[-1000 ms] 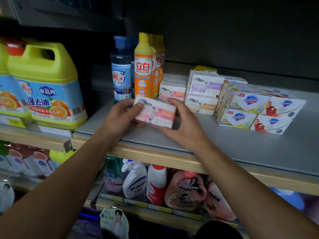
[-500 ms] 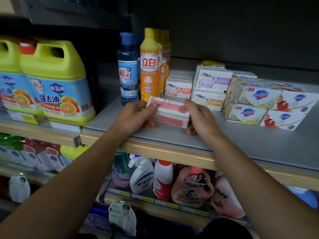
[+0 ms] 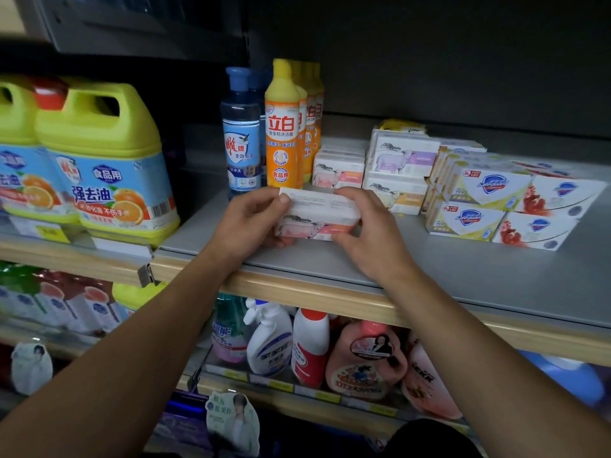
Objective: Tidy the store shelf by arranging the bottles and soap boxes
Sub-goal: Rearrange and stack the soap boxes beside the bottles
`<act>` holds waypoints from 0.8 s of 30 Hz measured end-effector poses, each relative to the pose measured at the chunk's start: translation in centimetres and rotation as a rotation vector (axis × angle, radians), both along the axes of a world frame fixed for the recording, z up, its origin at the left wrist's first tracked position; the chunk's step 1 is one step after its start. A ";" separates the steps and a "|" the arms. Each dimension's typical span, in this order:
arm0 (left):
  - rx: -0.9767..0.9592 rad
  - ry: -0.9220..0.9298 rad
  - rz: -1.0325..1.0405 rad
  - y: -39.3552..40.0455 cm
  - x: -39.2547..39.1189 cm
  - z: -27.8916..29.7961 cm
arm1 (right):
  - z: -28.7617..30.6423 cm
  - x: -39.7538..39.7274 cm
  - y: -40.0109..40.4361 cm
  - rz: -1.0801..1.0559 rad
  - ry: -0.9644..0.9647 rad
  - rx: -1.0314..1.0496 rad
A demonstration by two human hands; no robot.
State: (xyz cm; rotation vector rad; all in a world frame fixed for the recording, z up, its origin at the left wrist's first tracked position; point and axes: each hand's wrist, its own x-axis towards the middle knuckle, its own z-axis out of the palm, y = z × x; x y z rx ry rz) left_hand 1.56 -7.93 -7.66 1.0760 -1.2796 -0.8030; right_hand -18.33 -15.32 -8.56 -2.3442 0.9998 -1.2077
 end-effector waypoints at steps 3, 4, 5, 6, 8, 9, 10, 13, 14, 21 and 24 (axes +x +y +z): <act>-0.048 -0.047 0.049 -0.3 0.5 -0.3 | 0.2 0.0 0.2 0.018 0.014 -0.054; -0.063 -0.059 0.065 -0.4 0.7 -0.4 | 0.2 0.0 0.3 0.030 0.029 -0.067; -0.067 -0.052 0.071 -0.5 0.8 -0.5 | 0.3 0.0 0.3 0.037 0.041 -0.079; -0.065 -0.036 0.065 -0.5 0.9 -0.6 | 0.3 0.0 0.4 0.043 0.044 -0.094; -0.059 -0.016 0.047 -0.6 0.9 -0.6 | 0.4 0.0 0.4 0.057 0.032 -0.120; -0.051 -0.011 0.041 -0.6 1.0 -0.6 | 0.3 0.0 0.4 0.066 0.014 -0.116; -0.040 -0.006 0.038 -0.6 1.0 -0.6 | 0.3 -0.1 0.3 0.080 -0.019 -0.089; -0.005 -0.019 0.077 -0.9 0.7 -0.6 | 0.2 -0.2 0.3 0.099 -0.146 0.114; 0.002 -0.058 0.109 -1.0 0.6 -0.6 | 0.1 -0.2 0.2 0.086 -0.157 0.158; -0.005 -0.368 0.279 -1.4 0.0 -0.7 | 0.8 -0.6 -0.7 -0.066 -0.234 0.158; -0.080 -0.504 0.357 -1.4 -0.2 -0.8 | 2.2 -1.9 -2.9 -0.254 -0.119 0.049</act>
